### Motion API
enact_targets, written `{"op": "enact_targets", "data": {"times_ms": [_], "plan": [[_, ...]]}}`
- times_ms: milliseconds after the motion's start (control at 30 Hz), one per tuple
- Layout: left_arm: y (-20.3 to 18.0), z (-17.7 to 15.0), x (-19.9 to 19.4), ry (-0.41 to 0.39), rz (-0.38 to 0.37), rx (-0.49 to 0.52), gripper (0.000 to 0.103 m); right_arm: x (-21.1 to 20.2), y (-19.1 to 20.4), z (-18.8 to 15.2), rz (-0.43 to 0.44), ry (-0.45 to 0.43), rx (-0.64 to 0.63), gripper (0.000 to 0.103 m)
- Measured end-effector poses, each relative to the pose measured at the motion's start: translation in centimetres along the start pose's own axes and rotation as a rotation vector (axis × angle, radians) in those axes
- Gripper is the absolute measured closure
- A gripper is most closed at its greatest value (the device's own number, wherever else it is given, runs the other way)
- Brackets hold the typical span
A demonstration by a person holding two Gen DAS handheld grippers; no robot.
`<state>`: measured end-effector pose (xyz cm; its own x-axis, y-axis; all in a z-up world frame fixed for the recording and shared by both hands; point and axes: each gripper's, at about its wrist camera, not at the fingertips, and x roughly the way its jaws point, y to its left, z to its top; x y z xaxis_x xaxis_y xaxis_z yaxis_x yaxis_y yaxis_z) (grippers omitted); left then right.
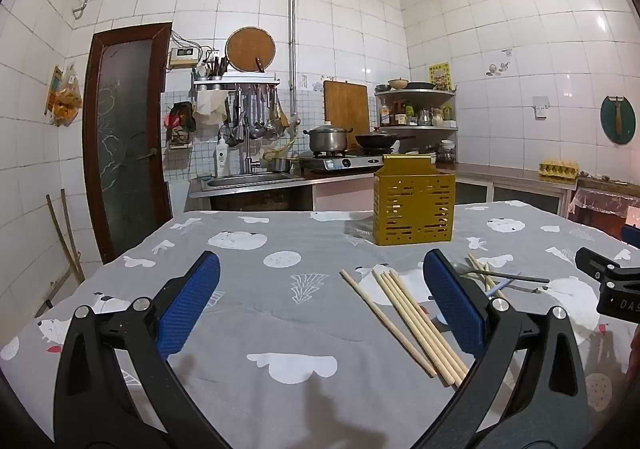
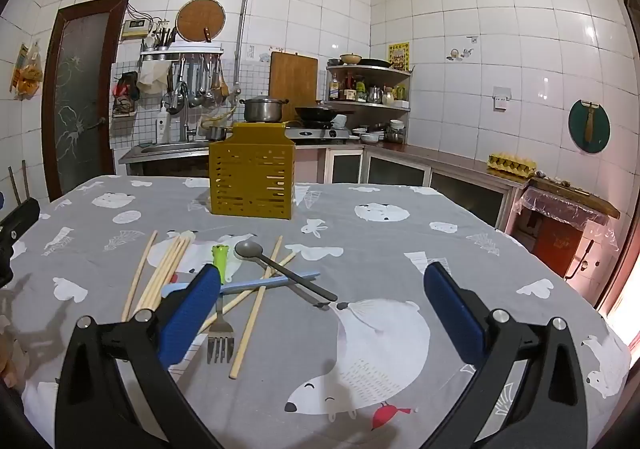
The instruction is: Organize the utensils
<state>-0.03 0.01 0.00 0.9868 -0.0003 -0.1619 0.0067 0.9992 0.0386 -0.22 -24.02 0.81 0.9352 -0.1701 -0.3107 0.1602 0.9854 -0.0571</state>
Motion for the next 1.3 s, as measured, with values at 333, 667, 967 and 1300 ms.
{"op": "enact_targets", "data": {"times_ms": [333, 667, 967, 1300], "plan": [[-0.14, -0.05, -0.55, -0.012, 0.001, 0.005, 0.005, -0.11, -0.07, 0.00, 0.002, -0.008, 0.009, 0.004], [-0.08, -0.20, -0.52, -0.012, 0.001, 0.008, 0.005, -0.13, -0.05, -0.02, 0.001, -0.009, 0.011, 0.004], [-0.03, -0.23, -0.62, -0.008, 0.000, 0.003, 0.005, 0.24, -0.27, -0.17, -0.001, -0.008, 0.012, 0.004], [-0.15, -0.12, -0.36, -0.011, -0.001, 0.004, 0.005, 0.18, -0.44, -0.15, -0.001, -0.009, 0.013, 0.004]]}}
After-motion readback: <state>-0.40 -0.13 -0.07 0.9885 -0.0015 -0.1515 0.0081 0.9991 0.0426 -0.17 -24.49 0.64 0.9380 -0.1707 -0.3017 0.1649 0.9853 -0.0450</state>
